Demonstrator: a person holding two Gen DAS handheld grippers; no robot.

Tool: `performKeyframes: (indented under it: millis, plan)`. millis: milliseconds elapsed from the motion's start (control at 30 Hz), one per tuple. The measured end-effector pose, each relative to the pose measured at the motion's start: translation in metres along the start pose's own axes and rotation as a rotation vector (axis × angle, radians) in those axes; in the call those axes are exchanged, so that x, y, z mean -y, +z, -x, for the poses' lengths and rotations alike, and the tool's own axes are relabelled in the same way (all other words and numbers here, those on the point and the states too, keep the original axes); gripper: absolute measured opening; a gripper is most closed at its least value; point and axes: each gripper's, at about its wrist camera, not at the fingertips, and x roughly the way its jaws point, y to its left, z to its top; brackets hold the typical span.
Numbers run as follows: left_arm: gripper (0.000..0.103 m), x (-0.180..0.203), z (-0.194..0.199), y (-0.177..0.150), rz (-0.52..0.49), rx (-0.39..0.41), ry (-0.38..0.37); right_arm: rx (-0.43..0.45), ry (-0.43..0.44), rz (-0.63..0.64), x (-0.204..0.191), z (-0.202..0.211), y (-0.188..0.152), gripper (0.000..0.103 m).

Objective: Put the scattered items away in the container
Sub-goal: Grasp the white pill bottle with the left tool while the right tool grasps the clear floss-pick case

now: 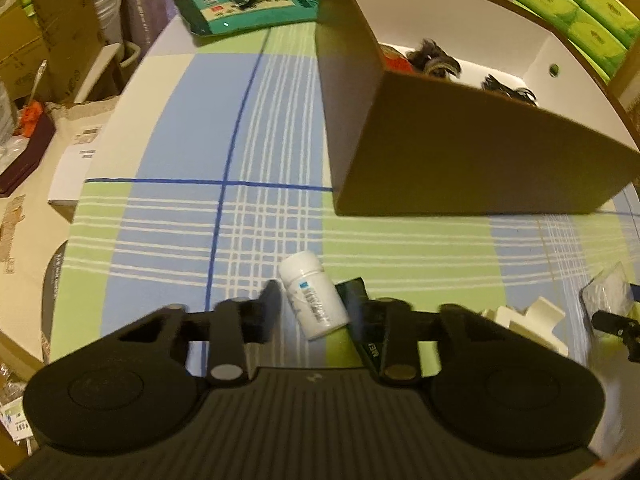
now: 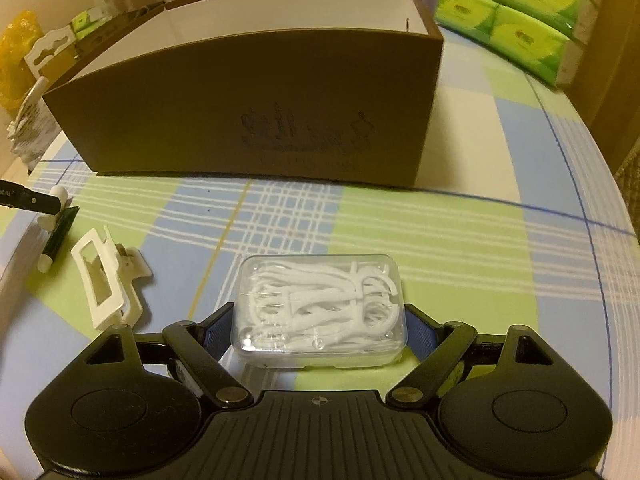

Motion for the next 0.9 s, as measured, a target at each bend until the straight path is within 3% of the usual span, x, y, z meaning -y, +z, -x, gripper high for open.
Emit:
performKeyframes:
  millis: [533,900]
  plan:
    - [0.022,-0.012,-0.003,-0.007,-0.012,0.000,-0.051,0.001,-0.017,-0.004,-0.006,0.001,-0.004,0.083]
    - [0.022,-0.008,0.034,-0.020,0.017,0.035,-0.082,0.011,-0.031,-0.023,-0.010,0.013,-0.011,0.083]
